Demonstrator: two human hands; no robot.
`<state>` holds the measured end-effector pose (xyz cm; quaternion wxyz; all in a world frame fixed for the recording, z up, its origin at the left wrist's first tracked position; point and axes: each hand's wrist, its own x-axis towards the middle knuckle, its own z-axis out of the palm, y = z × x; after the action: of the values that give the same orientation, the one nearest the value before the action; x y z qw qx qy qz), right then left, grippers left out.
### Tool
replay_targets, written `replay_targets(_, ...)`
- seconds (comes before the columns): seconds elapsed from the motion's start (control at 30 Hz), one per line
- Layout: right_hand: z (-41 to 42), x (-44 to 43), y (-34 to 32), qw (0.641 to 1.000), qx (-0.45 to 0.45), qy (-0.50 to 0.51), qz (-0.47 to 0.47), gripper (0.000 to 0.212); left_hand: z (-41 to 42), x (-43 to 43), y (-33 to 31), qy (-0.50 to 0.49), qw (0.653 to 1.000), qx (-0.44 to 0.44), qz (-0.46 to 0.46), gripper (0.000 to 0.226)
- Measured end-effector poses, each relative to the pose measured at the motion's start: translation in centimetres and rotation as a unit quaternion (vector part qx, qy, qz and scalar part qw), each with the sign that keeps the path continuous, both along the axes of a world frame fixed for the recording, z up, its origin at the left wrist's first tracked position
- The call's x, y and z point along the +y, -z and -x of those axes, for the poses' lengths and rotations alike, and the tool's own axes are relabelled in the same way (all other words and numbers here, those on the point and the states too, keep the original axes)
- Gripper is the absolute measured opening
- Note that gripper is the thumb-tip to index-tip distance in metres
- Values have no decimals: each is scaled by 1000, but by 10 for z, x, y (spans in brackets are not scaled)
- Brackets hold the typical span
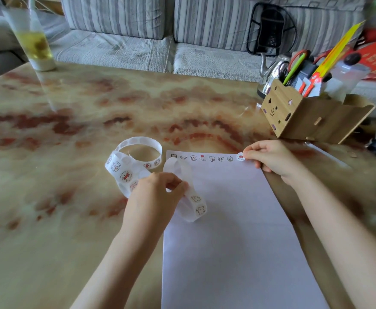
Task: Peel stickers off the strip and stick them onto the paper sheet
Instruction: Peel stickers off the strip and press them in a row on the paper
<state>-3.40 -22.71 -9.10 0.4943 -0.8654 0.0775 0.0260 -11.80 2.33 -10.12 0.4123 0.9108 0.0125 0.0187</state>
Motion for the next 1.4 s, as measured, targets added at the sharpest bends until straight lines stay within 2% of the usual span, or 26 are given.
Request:
replay_targets(0.2,-2,1,2,1000,12,8,12,8,1,1,0,-1,1000,5,-7,19)
replay_targets(0.5,-2,4,8,1000,-18,19,11,1,1,1,0,1,1000,10,-5,16)
replay_targets(1.07,-5,10,17,996,-56,47,42,12,0,2,3,-3,1000,14,-15,14)
replay_targets(1.4,-5,8,19,995,-69,48,50,8,1,0,1,-5,1000,17,-22,15)
